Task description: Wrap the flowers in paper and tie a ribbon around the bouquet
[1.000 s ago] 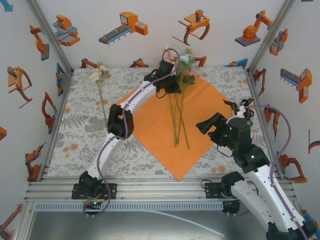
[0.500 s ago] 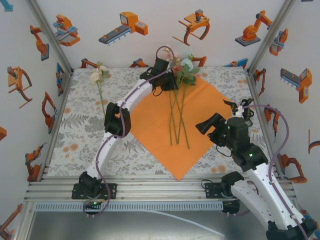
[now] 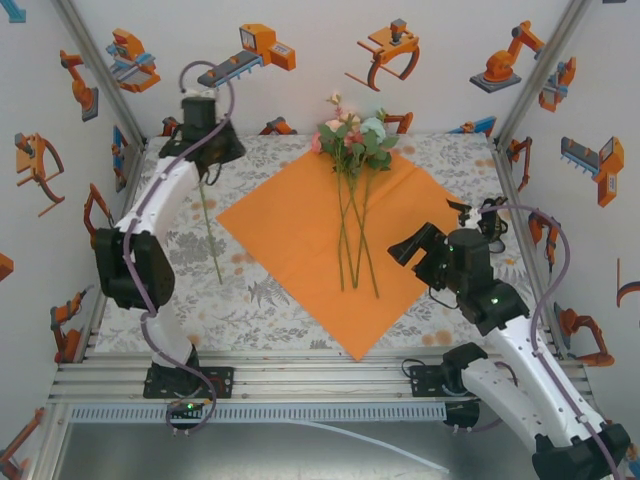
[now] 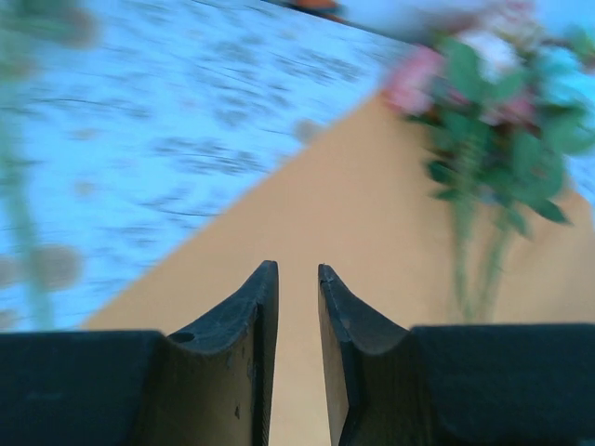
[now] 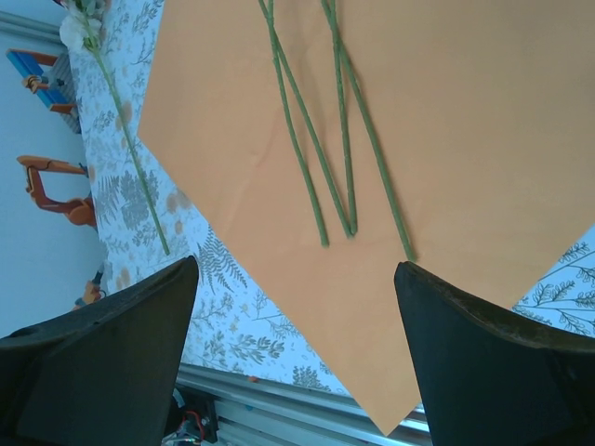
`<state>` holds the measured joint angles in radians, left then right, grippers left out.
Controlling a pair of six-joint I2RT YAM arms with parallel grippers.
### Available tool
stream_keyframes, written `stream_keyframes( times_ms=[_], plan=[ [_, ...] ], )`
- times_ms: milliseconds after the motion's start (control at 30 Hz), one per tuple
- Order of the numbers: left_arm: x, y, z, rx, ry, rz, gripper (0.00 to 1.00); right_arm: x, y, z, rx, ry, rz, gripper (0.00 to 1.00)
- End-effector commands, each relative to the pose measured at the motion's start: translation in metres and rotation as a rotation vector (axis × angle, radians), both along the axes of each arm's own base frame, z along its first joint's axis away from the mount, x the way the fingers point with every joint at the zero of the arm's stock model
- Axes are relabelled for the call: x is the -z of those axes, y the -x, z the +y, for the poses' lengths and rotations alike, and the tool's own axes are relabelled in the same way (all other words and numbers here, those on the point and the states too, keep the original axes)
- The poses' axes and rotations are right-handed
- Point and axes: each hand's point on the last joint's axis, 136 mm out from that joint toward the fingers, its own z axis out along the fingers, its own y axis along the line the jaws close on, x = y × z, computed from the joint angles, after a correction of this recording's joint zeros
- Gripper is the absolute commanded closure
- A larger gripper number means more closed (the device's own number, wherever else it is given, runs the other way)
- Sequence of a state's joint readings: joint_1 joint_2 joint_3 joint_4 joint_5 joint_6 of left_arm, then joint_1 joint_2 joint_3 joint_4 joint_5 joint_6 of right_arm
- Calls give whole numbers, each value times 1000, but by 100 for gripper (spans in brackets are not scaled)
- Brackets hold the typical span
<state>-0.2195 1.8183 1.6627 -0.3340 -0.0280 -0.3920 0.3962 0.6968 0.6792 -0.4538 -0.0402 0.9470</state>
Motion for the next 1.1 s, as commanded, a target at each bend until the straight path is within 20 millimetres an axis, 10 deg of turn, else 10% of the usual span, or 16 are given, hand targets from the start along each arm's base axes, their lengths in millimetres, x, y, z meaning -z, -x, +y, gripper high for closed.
stream_keyframes(
  times_ms=[0, 200, 1067],
  plan=[
    [54, 9, 59, -83, -243, 135, 74, -6, -5, 8, -17, -30, -23, 22],
    [110, -2, 117, -130, -232, 309, 68, -7, -7, 7, -8, -35, -21, 22],
    [222, -15, 129, -70, -297, 615, 67, -20, -7, 1, 20, -13, -34, 22]
  ],
)
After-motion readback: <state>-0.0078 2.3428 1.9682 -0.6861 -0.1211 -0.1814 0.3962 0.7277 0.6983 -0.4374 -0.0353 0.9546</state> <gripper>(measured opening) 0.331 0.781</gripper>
